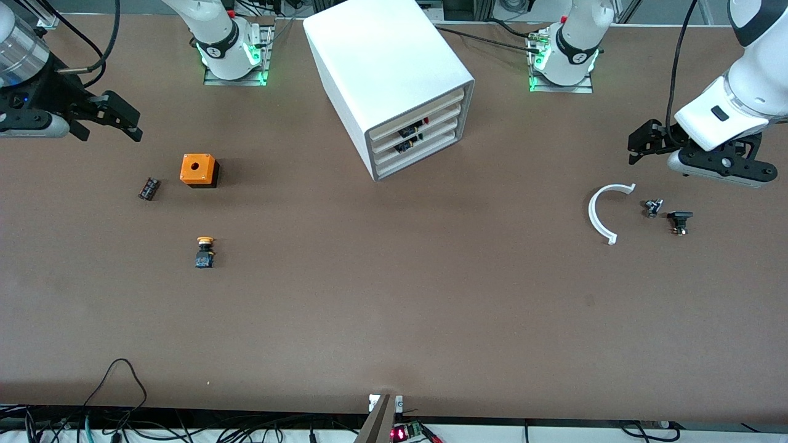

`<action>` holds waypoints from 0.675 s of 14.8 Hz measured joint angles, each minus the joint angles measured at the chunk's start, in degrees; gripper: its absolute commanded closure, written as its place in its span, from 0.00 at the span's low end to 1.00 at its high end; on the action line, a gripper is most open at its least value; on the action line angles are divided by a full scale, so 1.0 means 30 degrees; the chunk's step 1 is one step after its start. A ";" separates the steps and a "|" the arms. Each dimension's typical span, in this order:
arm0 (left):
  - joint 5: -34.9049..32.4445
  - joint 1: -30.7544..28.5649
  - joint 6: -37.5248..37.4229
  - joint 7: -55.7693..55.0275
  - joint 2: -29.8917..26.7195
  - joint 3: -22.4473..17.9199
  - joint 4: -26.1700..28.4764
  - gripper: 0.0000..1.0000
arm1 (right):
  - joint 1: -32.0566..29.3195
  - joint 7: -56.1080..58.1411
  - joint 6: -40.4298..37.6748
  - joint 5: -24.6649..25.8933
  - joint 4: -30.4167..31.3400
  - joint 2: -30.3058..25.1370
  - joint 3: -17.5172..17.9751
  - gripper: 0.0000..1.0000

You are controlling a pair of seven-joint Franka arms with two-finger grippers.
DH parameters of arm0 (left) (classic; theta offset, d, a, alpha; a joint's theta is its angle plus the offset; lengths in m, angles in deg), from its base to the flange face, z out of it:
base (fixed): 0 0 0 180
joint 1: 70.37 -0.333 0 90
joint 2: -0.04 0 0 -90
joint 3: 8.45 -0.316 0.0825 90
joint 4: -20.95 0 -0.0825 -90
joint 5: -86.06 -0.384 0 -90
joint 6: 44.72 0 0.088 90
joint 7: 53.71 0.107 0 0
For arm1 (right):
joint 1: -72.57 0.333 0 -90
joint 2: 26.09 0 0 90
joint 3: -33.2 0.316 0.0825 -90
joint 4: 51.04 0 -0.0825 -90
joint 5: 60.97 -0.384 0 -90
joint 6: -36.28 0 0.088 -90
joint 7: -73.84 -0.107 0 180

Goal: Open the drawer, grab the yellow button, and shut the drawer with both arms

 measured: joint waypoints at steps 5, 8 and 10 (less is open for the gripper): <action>0.0000 -0.0008 0.0000 0.0000 -0.0004 -0.0010 0.0000 0.00 | -0.0012 -0.0126 -0.0109 0.0006 -0.1211 0.1429 -0.0004 0.00; 0.0000 -0.0008 0.0000 0.0000 -0.0005 -0.0006 0.0000 0.00 | -0.0022 -0.0126 -0.0171 0.0071 -0.1536 0.1788 -0.0013 0.00; 0.0000 -0.0007 0.0000 0.0000 -0.0005 0.0000 0.0000 0.00 | -0.0009 -0.0125 -0.0501 0.0072 -0.1769 0.1832 0.0004 0.00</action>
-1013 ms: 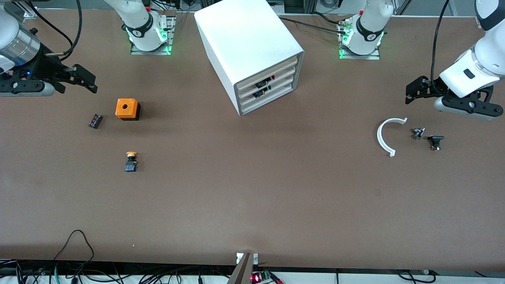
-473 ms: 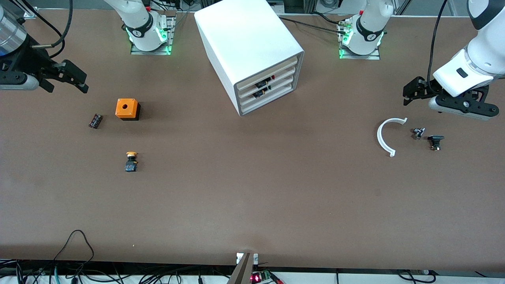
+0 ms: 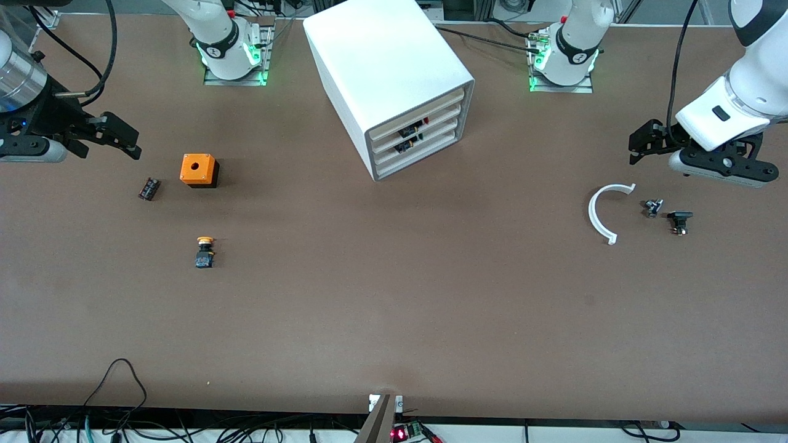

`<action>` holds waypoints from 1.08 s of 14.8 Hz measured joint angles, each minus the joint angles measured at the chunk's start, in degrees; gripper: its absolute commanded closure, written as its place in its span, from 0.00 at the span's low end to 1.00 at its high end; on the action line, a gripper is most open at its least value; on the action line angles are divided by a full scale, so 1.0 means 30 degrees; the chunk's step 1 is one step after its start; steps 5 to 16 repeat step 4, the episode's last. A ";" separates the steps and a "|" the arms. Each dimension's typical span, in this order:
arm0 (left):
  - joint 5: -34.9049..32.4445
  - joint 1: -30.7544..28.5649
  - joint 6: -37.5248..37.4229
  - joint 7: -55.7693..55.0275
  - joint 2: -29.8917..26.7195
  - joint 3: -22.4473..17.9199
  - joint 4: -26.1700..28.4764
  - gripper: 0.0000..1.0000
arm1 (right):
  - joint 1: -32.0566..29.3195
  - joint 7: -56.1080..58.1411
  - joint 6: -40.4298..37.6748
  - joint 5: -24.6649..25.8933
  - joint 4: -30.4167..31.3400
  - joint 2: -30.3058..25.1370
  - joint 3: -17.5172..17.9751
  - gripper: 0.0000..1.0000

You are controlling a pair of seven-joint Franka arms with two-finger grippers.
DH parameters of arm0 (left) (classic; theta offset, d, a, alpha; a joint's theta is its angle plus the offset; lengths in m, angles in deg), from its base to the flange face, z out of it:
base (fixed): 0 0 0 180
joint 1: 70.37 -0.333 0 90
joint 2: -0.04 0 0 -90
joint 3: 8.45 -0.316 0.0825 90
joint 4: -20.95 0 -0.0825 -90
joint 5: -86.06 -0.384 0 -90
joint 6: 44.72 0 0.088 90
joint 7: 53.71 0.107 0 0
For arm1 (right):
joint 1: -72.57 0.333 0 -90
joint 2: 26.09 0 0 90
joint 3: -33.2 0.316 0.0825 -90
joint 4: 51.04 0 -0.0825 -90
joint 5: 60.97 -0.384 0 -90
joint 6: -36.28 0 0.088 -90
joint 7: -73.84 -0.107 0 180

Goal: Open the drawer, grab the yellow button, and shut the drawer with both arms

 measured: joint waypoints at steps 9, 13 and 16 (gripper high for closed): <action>0.0000 0.0005 0.0000 0.0000 -0.0005 0.0037 0.0000 0.00 | 0.0013 0.0001 -0.0191 0.0000 -0.0197 0.0003 0.0066 0.00; 0.0000 0.0005 0.0000 0.0000 -0.0005 0.0037 0.0000 0.00 | 0.0013 0.0001 -0.0191 0.0000 -0.0197 0.0003 0.0066 0.00; 0.0000 0.0005 0.0000 0.0000 -0.0005 0.0037 0.0000 0.00 | 0.0013 0.0001 -0.0191 0.0000 -0.0197 0.0003 0.0066 0.00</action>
